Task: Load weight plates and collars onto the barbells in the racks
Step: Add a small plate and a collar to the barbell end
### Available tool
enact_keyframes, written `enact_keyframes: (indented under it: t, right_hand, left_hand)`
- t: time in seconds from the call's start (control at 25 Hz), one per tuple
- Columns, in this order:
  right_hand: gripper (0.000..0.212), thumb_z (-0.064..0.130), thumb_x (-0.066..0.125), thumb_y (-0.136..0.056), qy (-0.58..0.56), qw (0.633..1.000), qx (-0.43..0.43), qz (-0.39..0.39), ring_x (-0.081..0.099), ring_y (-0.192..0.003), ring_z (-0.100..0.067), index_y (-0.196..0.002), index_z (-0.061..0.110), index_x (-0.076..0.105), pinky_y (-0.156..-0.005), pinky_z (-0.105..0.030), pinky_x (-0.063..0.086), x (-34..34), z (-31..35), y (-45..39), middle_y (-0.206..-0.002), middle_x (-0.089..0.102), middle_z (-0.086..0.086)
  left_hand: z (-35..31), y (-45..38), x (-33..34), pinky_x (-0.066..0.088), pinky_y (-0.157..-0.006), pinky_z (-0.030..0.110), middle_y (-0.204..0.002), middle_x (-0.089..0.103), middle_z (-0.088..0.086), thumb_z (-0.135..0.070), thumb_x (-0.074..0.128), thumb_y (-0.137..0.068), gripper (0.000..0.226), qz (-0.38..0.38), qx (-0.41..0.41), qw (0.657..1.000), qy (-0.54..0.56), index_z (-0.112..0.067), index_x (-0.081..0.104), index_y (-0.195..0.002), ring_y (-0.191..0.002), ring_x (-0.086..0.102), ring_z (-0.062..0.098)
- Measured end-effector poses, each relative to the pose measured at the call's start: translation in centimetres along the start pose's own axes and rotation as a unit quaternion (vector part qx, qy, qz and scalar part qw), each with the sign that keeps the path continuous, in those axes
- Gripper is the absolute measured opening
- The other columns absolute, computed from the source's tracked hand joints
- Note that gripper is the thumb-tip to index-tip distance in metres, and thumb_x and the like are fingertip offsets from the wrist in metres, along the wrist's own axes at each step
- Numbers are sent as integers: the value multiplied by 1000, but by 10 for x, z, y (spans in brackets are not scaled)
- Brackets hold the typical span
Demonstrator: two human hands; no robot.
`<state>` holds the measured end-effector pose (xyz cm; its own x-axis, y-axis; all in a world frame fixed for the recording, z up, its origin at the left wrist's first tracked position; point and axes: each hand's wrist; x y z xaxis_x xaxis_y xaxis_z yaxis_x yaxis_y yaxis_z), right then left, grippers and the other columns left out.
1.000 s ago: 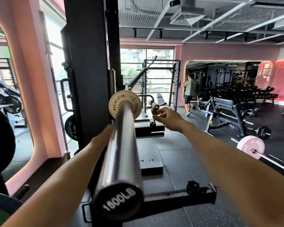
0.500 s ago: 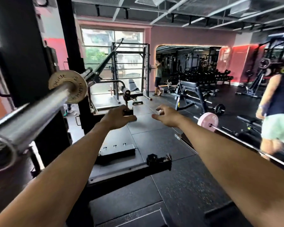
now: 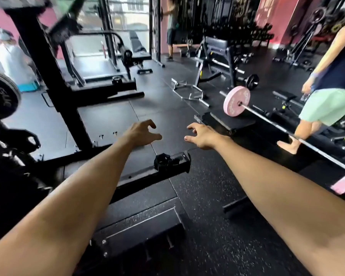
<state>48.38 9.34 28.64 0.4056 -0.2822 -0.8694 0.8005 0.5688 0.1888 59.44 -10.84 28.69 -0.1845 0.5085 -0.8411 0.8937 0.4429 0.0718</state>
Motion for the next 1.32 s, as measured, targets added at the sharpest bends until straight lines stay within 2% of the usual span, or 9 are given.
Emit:
enact_keyframes:
  t: [0.2, 0.4, 0.56, 0.68, 0.8, 1.0, 1.12, 1.24, 1.32]
  right_hand:
    - [53, 41, 59, -90, 23, 997, 26, 63, 48, -128, -29, -139, 27, 43, -106, -40, 40, 67, -39, -72, -141, 51, -9]
    - [52, 25, 53, -94, 41, 984, 51, 165, 47, -129, -31, -144, 24, 39, -104, -37, 40, 137, -69, -117, -145, 46, -12]
    - [63, 8, 41, -93, 30, 971, 71, 228, 45, -130, -32, -152, 21, 24, -102, -37, 40, 176, -78, -127, -151, 37, -12]
    - [63, 5, 38, -91, 16, 977, 69, 203, 49, -122, -36, -151, 16, 22, -94, -40, 43, 175, -76, -129, -144, 44, -19]
    - [57, 11, 37, -93, -6, 983, 59, 171, 47, -126, -36, -149, 17, 28, -97, -39, 41, 154, -71, -124, -145, 43, -19]
    - [43, 33, 32, -104, -90, 992, 27, 87, 43, -132, -30, -138, 12, 46, -106, -36, 34, 109, -54, -80, -144, 47, -13]
    - [41, 33, 35, -104, -128, 991, 2, 40, 49, -127, -27, -135, 13, 51, -103, -32, 37, 78, -48, -23, -140, 53, -8]
    - [35, 29, 38, -103, -147, 988, -37, 26, 56, -118, -30, -130, 12, 55, -83, -30, 48, 50, -43, 44, -131, 58, -10]
    - [31, 25, 41, -103, -177, 982, -62, 18, 62, -108, -33, -126, 11, 54, -57, -20, 50, 32, -37, 90, -124, 60, -12]
  left_hand:
    - [48, -67, 86, 47, -98, 36, -124, 58, 5, -52, 75, -60, 61, 99, -26, 994, -34, -32, 61, -116, -115, 56, 24]
    - [92, -93, 167, 46, -101, 38, -125, 41, 11, -46, 83, -65, 63, 192, -9, 979, -68, -31, 60, -122, -110, 55, 33]
    - [105, -95, 205, 46, -99, 46, -133, 37, 10, -40, 75, -81, 45, 146, -18, 985, -90, -29, 63, -123, -108, 58, 39]
    - [107, -98, 201, 45, -98, 39, -130, 41, 13, -28, 76, -83, 40, 130, -7, 991, -29, -16, 66, -120, -108, 56, 38]
    - [106, -95, 183, 43, -92, 29, -120, 47, 17, -21, 77, -82, 30, 135, 11, 991, 5, -5, 67, -105, -106, 54, 35]
    - [71, -56, 145, 41, -75, 29, -101, 56, 9, -24, 74, -85, 29, 156, 28, 986, 47, -4, 66, -105, -85, 53, 24]
    - [31, 4, 116, 41, -70, 28, -85, 58, 4, -19, 72, -88, 14, 155, 36, 981, 110, -14, 64, -99, -74, 51, 19]
    - [-5, 75, 88, 54, -79, 32, -91, 58, 6, -17, 66, -93, 19, 128, 18, 973, 190, -34, 58, -92, -78, 57, 21]
    - [-30, 127, 68, 58, -85, 32, -99, 55, 11, -14, 57, -98, 12, 135, 16, 956, 259, -22, 58, -106, -88, 58, 23]
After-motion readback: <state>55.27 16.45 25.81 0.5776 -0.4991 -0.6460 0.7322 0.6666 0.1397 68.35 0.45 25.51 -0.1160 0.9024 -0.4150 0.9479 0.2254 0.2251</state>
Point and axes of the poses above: each hand's wrist, its own y-axis away from the middle knuckle, its own x-axis out of the palm, z = x × y
